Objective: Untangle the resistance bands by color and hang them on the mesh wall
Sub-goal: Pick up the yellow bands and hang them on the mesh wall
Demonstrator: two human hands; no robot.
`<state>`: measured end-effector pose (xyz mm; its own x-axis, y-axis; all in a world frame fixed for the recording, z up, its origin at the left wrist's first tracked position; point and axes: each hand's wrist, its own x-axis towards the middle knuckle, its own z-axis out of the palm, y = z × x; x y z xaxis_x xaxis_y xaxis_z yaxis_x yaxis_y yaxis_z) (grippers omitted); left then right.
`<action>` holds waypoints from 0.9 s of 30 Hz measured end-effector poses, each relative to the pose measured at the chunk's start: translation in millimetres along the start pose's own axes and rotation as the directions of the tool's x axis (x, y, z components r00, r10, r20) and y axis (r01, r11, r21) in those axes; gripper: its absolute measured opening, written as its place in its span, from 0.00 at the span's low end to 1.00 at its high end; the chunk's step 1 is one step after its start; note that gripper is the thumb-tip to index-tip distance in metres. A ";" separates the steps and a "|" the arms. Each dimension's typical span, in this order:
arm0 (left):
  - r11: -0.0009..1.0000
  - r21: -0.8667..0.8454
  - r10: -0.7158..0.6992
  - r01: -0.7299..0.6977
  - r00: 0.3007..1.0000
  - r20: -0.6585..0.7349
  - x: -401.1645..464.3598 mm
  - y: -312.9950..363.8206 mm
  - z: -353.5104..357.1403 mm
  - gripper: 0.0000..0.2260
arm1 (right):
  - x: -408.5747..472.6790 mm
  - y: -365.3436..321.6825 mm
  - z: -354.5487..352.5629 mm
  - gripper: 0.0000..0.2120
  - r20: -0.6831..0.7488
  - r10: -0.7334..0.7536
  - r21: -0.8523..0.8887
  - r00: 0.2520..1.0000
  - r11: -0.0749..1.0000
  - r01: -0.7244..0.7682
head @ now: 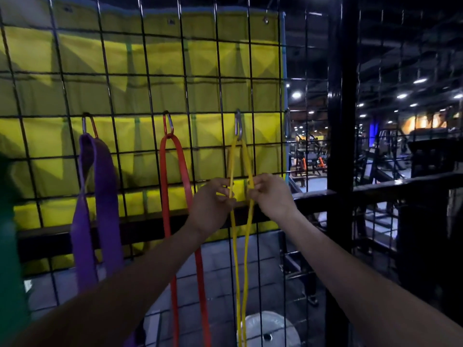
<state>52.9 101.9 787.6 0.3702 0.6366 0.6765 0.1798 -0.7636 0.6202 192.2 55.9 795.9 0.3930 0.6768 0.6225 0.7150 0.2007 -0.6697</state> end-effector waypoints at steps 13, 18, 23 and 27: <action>0.990 -0.068 0.129 -0.123 0.987 0.096 -64.0 -15.7 15.5 0.10 | -58.0 28.8 2.6 0.05 -0.117 -0.106 -0.258 0.988 0.963 0.073; 0.973 -0.224 0.094 -0.056 0.982 0.164 -78.8 -48.1 12.2 0.08 | -90.8 50.1 20.0 0.07 -0.067 -0.017 -0.160 0.998 0.987 0.006; 0.984 0.170 -0.086 0.060 0.985 0.148 -97.2 -59.5 41.2 0.12 | -113.8 66.1 27.2 0.12 0.038 0.139 -0.098 0.990 0.986 -0.135; 0.992 0.087 -0.113 0.096 0.968 0.222 -119.9 -74.3 55.1 0.13 | -134.5 91.6 37.5 0.11 0.045 0.291 -0.142 0.956 0.949 -0.283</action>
<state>45.4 76.4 638.5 0.5406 0.6791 0.4966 0.2932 -0.7054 0.6454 183.2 9.8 635.6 0.5581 0.7369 0.3814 0.6494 -0.1017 -0.7537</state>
